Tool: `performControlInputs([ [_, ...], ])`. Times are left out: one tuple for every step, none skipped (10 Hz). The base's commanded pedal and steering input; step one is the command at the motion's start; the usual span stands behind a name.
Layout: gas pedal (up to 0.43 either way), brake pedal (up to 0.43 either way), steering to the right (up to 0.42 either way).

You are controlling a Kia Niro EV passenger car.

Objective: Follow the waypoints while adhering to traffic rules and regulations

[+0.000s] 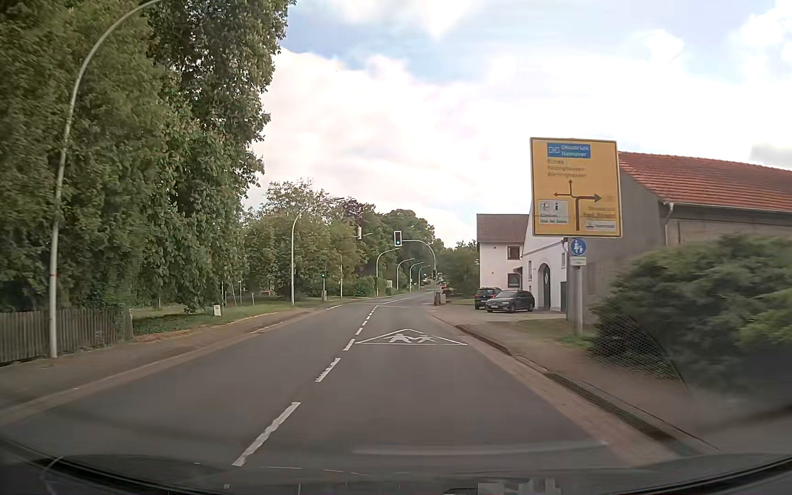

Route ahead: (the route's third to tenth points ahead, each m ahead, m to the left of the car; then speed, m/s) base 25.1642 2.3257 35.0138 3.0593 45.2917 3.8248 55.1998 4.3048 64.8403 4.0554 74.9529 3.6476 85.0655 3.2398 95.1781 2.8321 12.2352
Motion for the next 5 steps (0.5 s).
performControlInputs([
  [0.228,0.000,-0.021],
  [0.228,0.000,-0.021],
  [0.228,0.000,-0.020],
  [0.228,0.000,-0.019],
  [0.228,0.000,-0.018],
])
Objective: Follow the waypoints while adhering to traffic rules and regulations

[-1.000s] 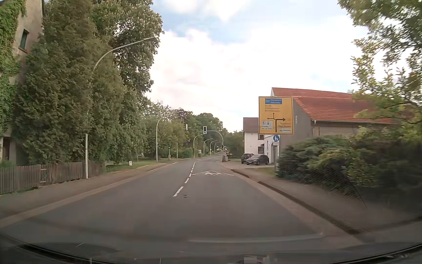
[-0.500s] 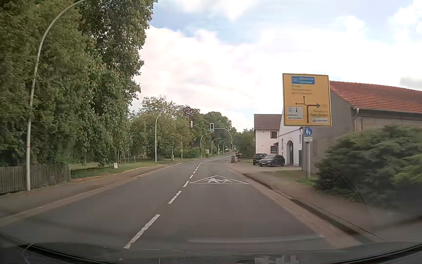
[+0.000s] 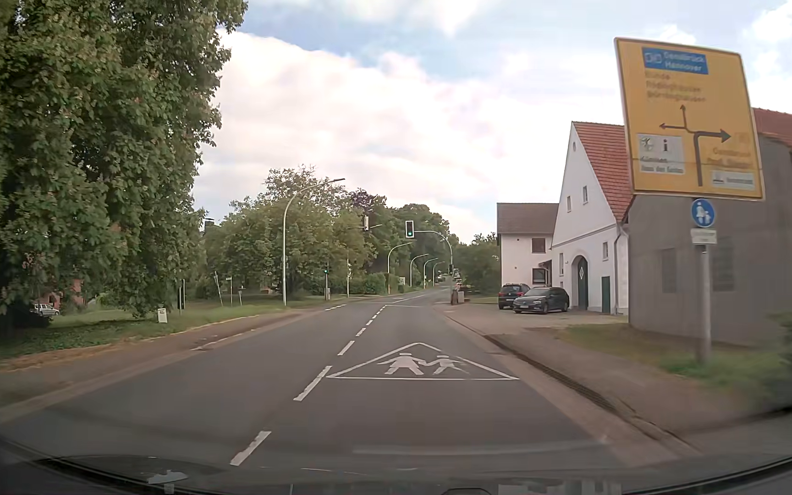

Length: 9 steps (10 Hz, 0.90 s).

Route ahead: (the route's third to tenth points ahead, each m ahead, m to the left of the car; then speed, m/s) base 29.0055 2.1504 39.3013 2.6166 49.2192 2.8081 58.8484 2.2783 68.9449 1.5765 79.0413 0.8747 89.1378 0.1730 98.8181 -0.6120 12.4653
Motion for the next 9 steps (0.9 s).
performControlInputs([
  [0.228,0.000,-0.017],
  [0.220,0.000,-0.017],
  [0.220,0.000,-0.016],
  [0.220,0.000,-0.015],
  [0.220,0.000,-0.013],
  [0.220,0.000,-0.013],
  [0.220,0.000,-0.012],
  [0.220,0.000,-0.011],
  [0.220,0.000,-0.011],
])
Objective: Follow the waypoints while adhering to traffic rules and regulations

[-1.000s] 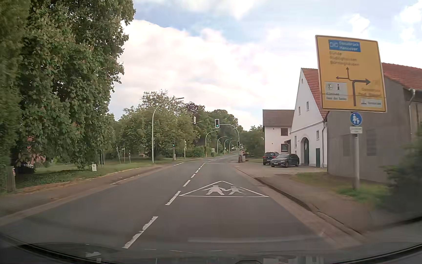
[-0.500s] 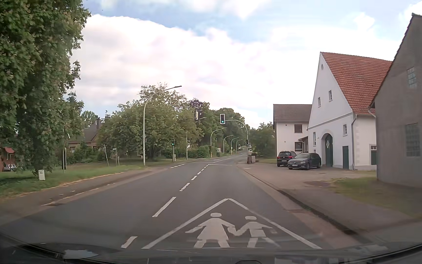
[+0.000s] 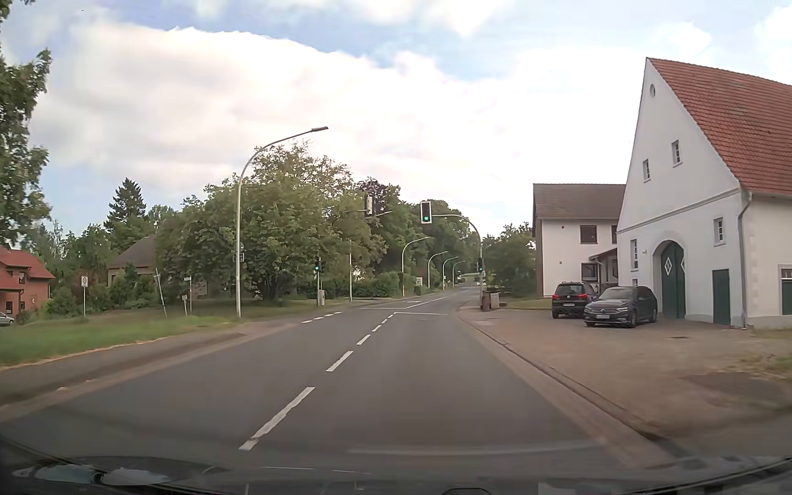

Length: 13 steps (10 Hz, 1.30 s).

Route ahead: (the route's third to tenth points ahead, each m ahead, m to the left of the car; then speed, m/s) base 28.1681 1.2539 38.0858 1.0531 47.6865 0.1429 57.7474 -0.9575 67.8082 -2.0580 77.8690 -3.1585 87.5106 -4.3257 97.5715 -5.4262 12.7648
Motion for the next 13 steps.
performControlInputs([
  [0.220,0.000,-0.011],
  [0.220,0.000,-0.010],
  [0.220,0.000,-0.009],
  [0.220,0.000,-0.006],
  [0.228,0.000,-0.004],
  [0.228,0.000,-0.004],
  [0.228,0.000,-0.003],
  [0.228,0.000,-0.002],
  [0.228,0.000,-0.001],
  [0.240,0.000,0.000],
  [0.240,0.000,0.003],
  [0.240,0.000,0.006],
  [0.248,0.000,0.009],
])
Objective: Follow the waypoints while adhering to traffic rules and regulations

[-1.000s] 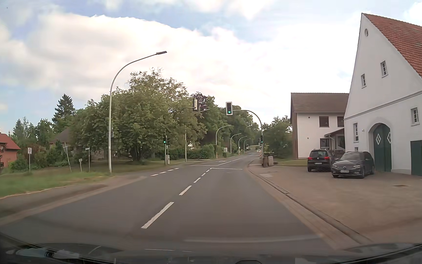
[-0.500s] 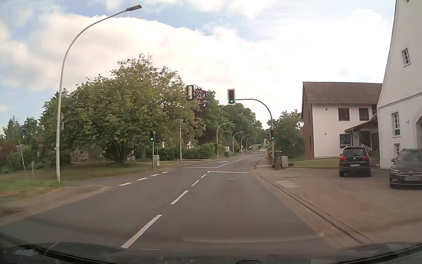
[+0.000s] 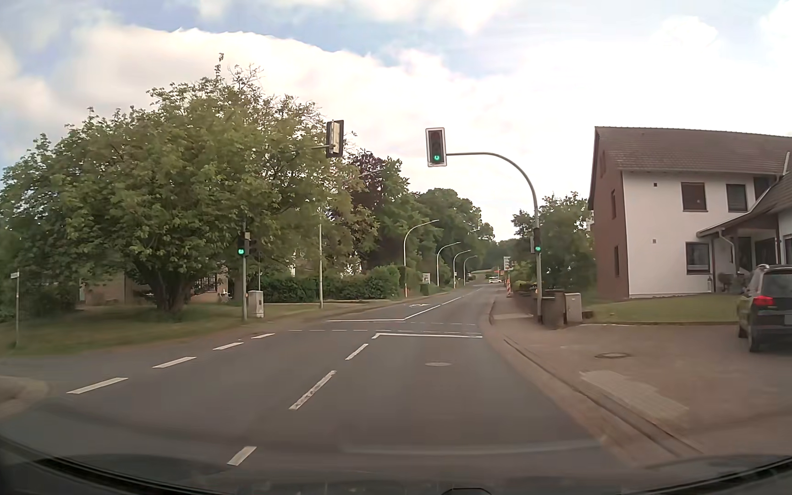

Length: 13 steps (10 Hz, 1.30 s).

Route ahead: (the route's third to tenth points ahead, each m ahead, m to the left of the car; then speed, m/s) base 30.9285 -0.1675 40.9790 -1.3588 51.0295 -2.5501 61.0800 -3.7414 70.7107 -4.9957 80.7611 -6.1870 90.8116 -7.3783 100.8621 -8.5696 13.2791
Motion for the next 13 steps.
performControlInputs([
  [0.248,0.000,0.011],
  [0.248,0.000,0.015],
  [0.248,0.000,0.017],
  [0.248,0.000,0.017],
  [0.248,0.000,0.017],
  [0.248,0.000,0.017],
  [0.248,0.000,0.017],
  [0.248,0.000,0.017],
  [0.248,0.000,0.018],
  [0.248,0.000,0.018],
  [0.248,0.000,0.017],
  [0.240,0.000,0.018],
  [0.228,0.000,0.018],
])
